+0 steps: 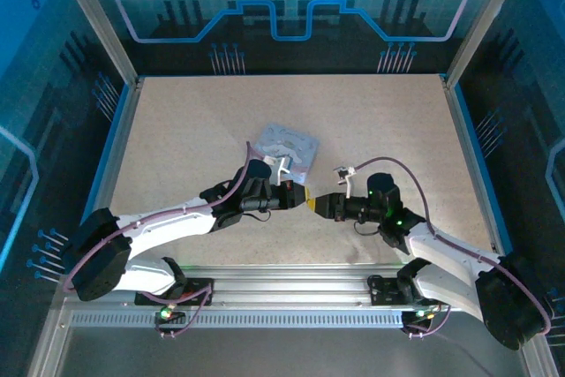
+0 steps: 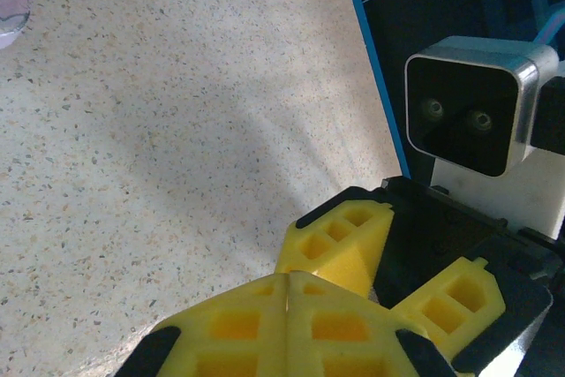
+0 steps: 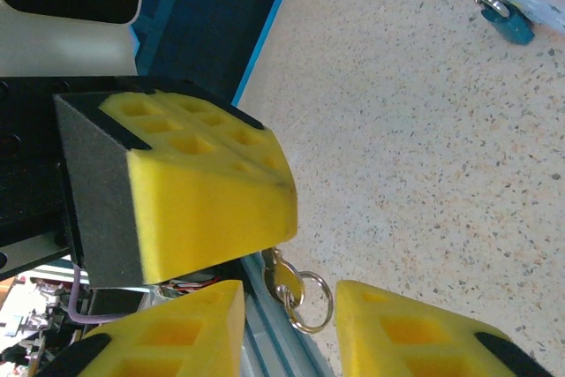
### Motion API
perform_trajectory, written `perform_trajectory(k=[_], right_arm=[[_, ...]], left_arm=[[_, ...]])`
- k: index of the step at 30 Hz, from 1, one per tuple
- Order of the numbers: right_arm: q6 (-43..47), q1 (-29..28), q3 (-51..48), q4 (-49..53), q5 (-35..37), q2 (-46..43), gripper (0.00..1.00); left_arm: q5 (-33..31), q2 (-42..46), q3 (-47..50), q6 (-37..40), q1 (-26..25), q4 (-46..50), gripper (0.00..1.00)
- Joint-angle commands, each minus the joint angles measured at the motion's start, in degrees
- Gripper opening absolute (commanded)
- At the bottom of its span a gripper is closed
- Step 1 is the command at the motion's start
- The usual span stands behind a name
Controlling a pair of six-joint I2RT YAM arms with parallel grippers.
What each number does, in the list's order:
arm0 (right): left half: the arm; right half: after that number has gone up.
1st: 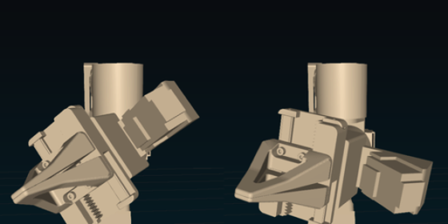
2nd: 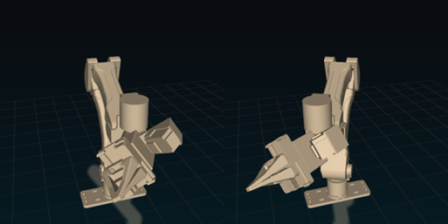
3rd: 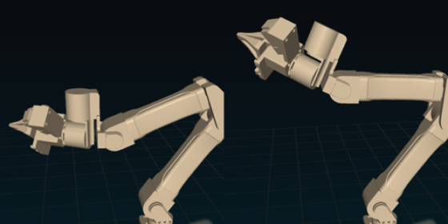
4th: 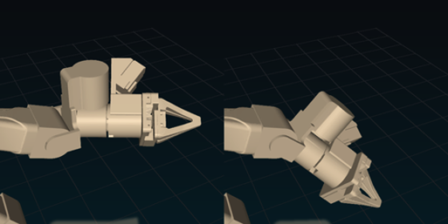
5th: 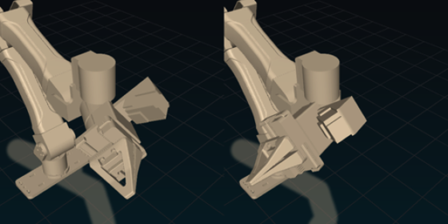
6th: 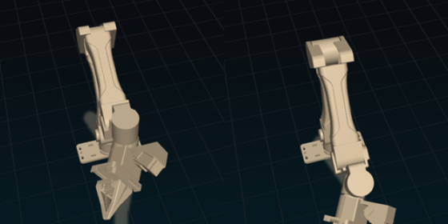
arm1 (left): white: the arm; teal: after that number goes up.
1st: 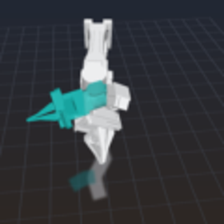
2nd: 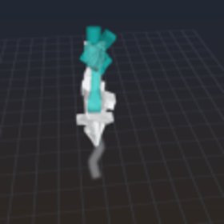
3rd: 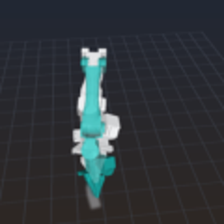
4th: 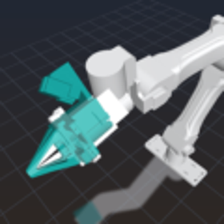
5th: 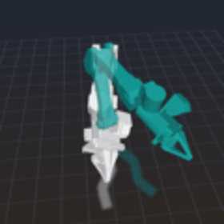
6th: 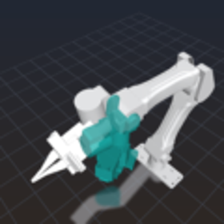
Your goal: Unlock a padlock with a key
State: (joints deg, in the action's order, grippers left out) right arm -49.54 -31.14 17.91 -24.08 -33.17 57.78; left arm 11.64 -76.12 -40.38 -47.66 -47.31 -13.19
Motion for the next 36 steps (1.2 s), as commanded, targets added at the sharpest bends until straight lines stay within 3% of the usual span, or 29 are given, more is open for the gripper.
perform_trajectory(k=[1,17,25,36], right_arm=[[-0.3,-0.9,1.9,-1.7,0.6,0.3,0.30],[-0.7,-1.6,0.8,-1.2,1.0,0.8,0.23],[-0.2,-1.6,1.0,0.5,1.3,-0.7,0.06],[1.1,-0.1,1.1,5.6,3.4,-4.8,0.05]], left_arm=[[0.1,0.5,-1.2,0.4,0.1,-0.6,0.00],[-0.8,0.6,-0.8,0.0,0.0,-0.7,0.00],[-1.6,1.1,-0.4,0.0,0.0,-0.6,0.00],[-2.8,3.2,0.5,0.7,0.1,1.2,0.02]])
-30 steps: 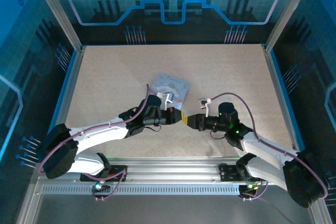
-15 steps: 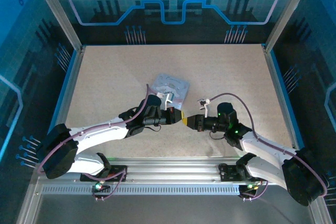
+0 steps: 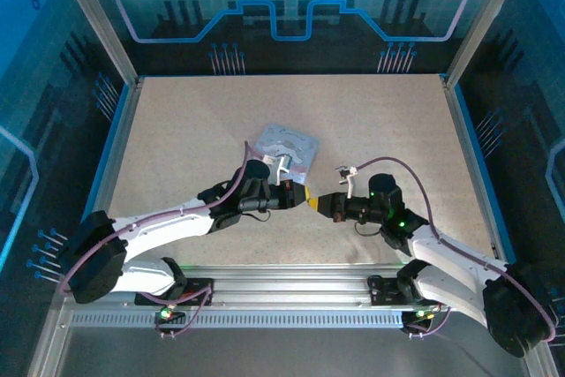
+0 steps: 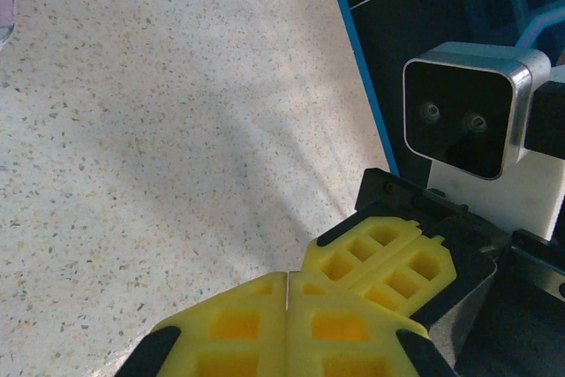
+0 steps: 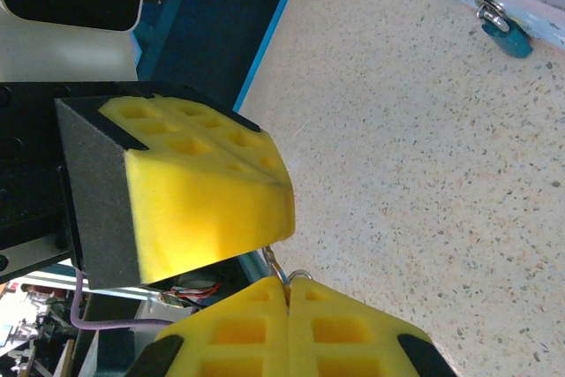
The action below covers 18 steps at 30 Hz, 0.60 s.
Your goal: Unlock a padlock with a key
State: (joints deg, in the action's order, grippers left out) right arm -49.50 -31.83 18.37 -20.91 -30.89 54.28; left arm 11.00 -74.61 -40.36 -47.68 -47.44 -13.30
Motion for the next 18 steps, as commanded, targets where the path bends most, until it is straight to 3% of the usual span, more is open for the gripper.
perform_trajectory(k=[1,4,18], right_arm=[[1.1,0.7,0.7,2.6,1.1,-1.4,0.04],[1.2,1.0,0.8,3.2,1.3,-1.6,0.04],[6.6,0.9,3.1,13.3,3.5,-0.5,0.04]], left_arm=[[-2.0,1.6,0.6,0.7,0.2,1.3,0.02],[-1.9,1.7,0.9,0.7,0.1,1.0,0.07],[-7.8,7.6,1.5,5.2,2.3,11.1,0.56]])
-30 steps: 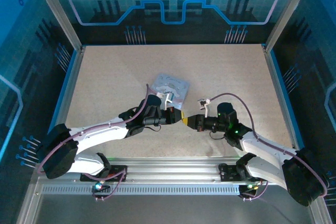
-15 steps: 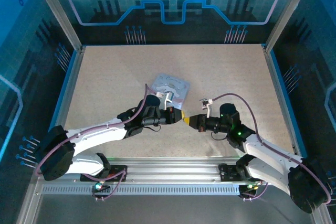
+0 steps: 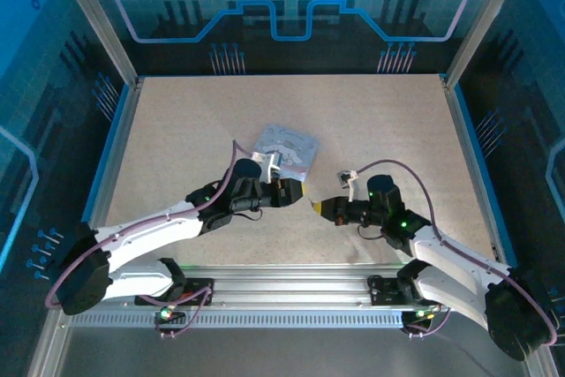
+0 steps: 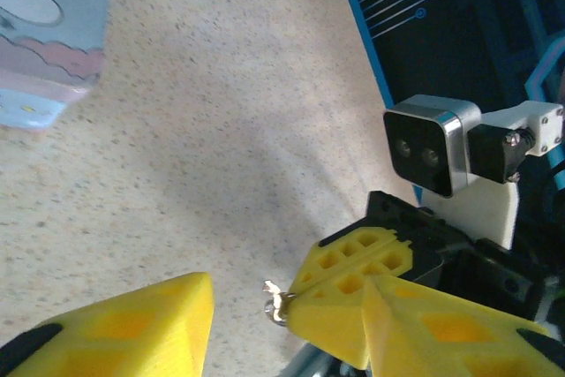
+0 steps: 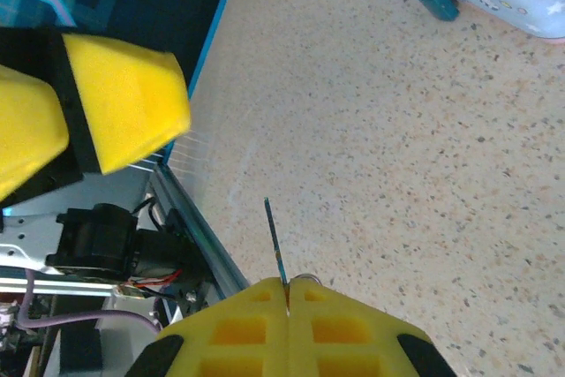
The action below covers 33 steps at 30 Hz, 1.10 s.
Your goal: Unlock a padlock with a key
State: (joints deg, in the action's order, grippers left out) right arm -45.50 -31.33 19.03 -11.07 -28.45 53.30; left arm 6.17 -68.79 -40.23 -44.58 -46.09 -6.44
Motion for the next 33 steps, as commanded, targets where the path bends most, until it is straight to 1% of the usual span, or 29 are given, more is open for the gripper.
perform_trajectory(k=[1,3,8,13,16,22,25,29,33], right_arm=[[3.1,0.4,2.8,4.2,1.2,0.7,0.04],[3.8,0.4,3.6,5.1,1.1,1.5,0.04],[5.8,0.4,6.9,6.8,0.5,5.2,0.04],[3.7,1.8,10.4,0.7,-5.3,13.4,0.04],[4.6,2.4,14.8,1.1,-6.4,18.5,0.04],[6.9,3.4,24.3,3.8,-6.5,28.6,0.04],[6.4,4.3,28.5,3.6,-6.6,34.1,0.04],[4.1,5.1,34.3,0.9,-6.8,42.2,0.04],[3.2,5.1,39.8,2.4,-5.3,48.0,0.03]], left_arm=[[-3.4,2.2,1.9,2.3,1.4,4.7,0.60],[-4.5,2.7,2.9,2.8,2.4,5.7,0.70],[-5.5,2.5,4.8,6.3,5.9,8.3,0.86],[-1.9,-0.7,4.4,12.5,9.7,9.2,0.94],[-0.1,-2.6,4.5,14.7,11.6,8.1,0.99],[2.7,-7.1,4.0,18.0,14.9,4.0,0.99],[4.0,-9.3,4.0,19.0,15.8,1.2,0.99],[5.9,-12.6,4.6,20.5,16.3,-4.2,0.99],[6.7,-15.6,5.2,22.7,16.8,-9.0,0.99]])
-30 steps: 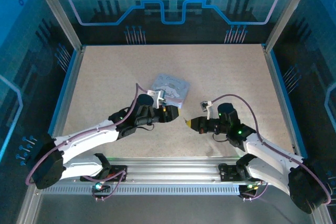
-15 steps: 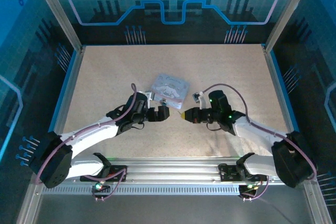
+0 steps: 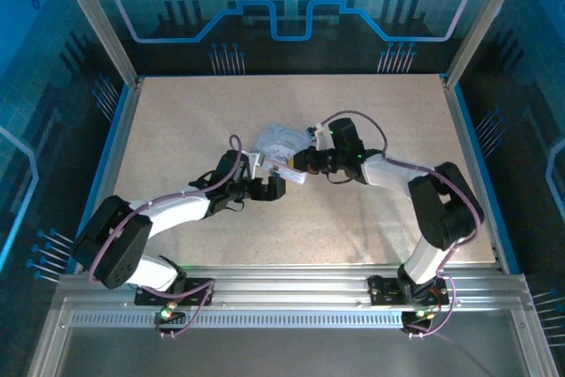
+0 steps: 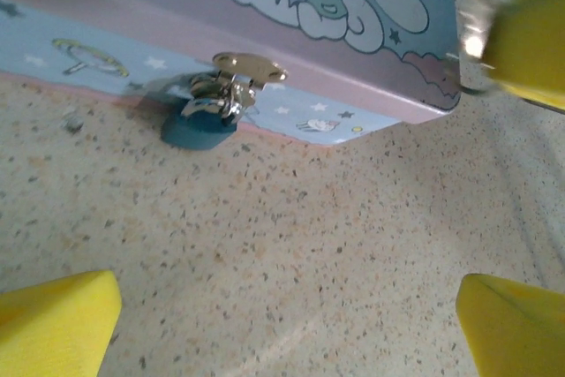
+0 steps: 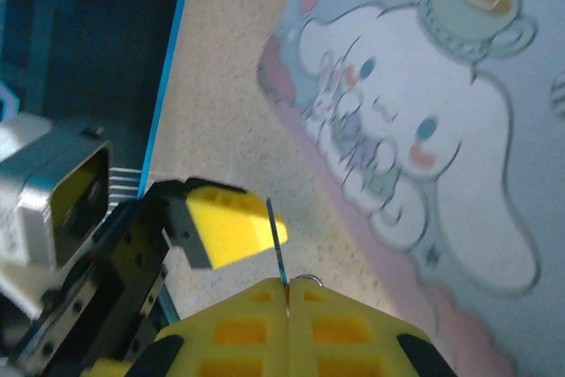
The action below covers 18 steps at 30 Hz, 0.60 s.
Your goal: Unlock a padlock with a key
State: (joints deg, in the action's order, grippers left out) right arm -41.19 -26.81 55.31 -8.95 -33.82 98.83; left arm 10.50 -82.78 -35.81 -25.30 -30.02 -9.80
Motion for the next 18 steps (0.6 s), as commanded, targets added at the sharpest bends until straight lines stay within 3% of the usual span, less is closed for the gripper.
perform_trajectory(k=[1,8,18], right_arm=[[-1.5,0.6,4.4,0.0,0.2,3.5,0.03],[-2.0,0.7,7.3,-0.4,1.4,7.6,0.03],[0.6,0.9,4.0,2.4,3.4,8.8,0.03]], left_arm=[[2.3,-2.2,0.9,3.8,0.8,-6.7,0.99],[2.9,-6.0,1.5,4.7,1.9,-11.0,0.98],[3.8,-9.5,1.0,6.6,2.1,-14.2,0.86]])
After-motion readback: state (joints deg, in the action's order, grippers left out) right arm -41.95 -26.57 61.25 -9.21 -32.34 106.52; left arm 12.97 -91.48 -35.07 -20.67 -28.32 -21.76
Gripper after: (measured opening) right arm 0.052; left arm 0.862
